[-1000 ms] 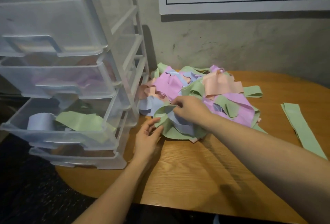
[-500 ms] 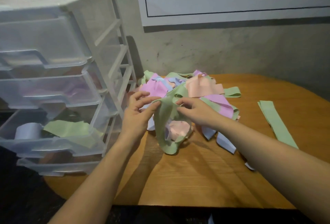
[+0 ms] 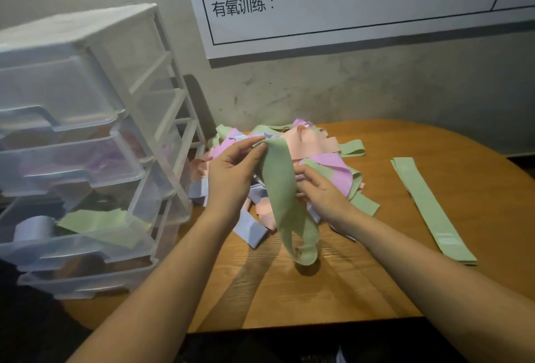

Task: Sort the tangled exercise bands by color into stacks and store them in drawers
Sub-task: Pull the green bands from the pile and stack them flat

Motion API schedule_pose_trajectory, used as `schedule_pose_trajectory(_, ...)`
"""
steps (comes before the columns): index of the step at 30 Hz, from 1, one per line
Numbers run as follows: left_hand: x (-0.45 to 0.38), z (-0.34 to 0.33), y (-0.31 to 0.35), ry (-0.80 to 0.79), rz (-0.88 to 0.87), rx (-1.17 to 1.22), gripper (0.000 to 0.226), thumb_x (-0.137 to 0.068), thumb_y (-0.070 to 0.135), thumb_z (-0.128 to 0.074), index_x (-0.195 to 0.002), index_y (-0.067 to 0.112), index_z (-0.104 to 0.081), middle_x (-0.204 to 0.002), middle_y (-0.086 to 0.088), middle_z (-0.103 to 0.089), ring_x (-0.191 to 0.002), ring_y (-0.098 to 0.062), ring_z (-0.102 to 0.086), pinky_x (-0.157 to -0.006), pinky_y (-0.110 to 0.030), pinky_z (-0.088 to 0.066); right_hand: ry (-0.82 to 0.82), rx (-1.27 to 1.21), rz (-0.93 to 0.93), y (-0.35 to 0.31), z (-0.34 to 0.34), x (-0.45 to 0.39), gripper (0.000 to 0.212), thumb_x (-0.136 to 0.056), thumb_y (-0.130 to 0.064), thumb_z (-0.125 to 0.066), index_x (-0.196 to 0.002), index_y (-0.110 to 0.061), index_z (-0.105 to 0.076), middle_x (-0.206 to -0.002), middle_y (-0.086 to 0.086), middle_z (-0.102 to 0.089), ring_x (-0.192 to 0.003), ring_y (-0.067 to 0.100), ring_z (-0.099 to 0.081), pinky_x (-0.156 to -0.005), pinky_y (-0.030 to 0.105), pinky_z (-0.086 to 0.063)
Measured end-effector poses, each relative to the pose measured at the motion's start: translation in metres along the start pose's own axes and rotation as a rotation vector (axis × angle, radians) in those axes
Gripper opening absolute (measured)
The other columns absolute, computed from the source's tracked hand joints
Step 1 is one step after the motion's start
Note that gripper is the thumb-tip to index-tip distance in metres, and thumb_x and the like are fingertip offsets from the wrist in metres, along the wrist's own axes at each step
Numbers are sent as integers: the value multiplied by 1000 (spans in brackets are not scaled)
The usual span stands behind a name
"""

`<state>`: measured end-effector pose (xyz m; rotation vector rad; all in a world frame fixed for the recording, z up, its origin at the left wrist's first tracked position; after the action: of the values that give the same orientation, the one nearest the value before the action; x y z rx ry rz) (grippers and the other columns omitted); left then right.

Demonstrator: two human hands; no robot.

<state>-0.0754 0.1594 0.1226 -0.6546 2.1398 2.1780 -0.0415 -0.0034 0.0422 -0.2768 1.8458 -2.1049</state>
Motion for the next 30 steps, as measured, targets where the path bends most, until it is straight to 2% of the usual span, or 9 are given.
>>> schedule_pose_trajectory(4,0,-4,-10,29,98,44,14,-96,15,-66,-99,28,-72,-85,20,-75,-82,-1,-70,-60,-22,-57,-105,-140,-7,-7,-2,13,42,-93,-51,-45,-110,-22,-71,-117,0,-71,-116,17,-63,-101,39,-50)
schedule_pose_trajectory(7,4,-10,-13,16,143,35,11,-98,18,-63,-105,23,-71,-81,19,-74,-71,-2,-69,-51,-24,-55,-88,-116,-4,-9,0,15,14,-94,-31,-67,-101,-20,-66,-96,-9,-72,-94,6,-67,-80,26,-51)
schedule_pose_trajectory(9,6,-11,-20,1,179,9,14,-100,25,-62,-112,25,-68,-84,17,-74,-74,-3,-68,-54,-24,-55,-41,-156,-6,-8,3,14,5,-95,-16,-66,-97,-18,-62,-85,-6,-74,-81,6,-68,-69,21,-50)
schedule_pose_trajectory(13,20,-23,-42,-118,392,109,42,-95,45,-64,-128,19,-61,-119,-1,-71,-106,-20,-69,-69,-23,-56,61,-281,-34,-8,12,12,8,-93,-16,-68,-97,-18,-62,-88,6,-76,-81,18,-72,-70,29,-54)
schedule_pose_trajectory(18,54,-47,-63,-224,669,271,34,-97,37,-63,-121,15,-70,-118,-11,-73,-112,-30,-65,-103,-48,-45,148,-229,-9,-9,16,12,7,-93,-20,-70,-96,-22,-64,-92,7,-77,-85,23,-73,-72,36,-57)
schedule_pose_trajectory(22,44,-49,-66,-110,617,386,33,-100,12,-58,-133,17,-58,-117,-12,-72,-111,-32,-67,-97,-49,-52,109,9,26,-8,13,13,11,-95,-27,-69,-104,-27,-63,-100,0,-75,-95,20,-72,-86,45,-60)
schedule_pose_trajectory(26,32,-46,-58,0,513,407,39,-102,4,-52,-138,19,-49,-120,-11,-69,-90,-19,-74,-82,-44,-60,23,28,-9,-1,8,15,31,-96,-25,-67,-124,-27,-54,-104,0,-74,-96,16,-72,-86,38,-59)
schedule_pose_trajectory(28,24,-41,-57,26,464,392,39,-103,4,-51,-139,20,-46,-124,-10,-66,-97,-19,-72,-86,-46,-60,-34,74,-37,7,8,20,40,-95,-28,-67,-129,-31,-47,-99,-3,-75,-92,12,-71,-80,30,-56)
schedule_pose_trajectory(30,18,-37,-54,27,412,362,41,-104,5,-49,-139,24,-45,-128,-6,-65,-109,-23,-68,-93,-50,-57,-88,137,-48,18,10,26,44,-93,-27,-70,-129,-31,-44,-95,1,-75,-91,16,-71,-81,34,-57)
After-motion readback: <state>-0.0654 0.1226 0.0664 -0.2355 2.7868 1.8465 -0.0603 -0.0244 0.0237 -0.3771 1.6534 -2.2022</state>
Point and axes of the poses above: each hand's wrist, its own x-axis away from the middle knuckle, its own z-axis out of the back of the hand, y = z × x, the point moved 6 cm from there along -x, towards the middle knuckle
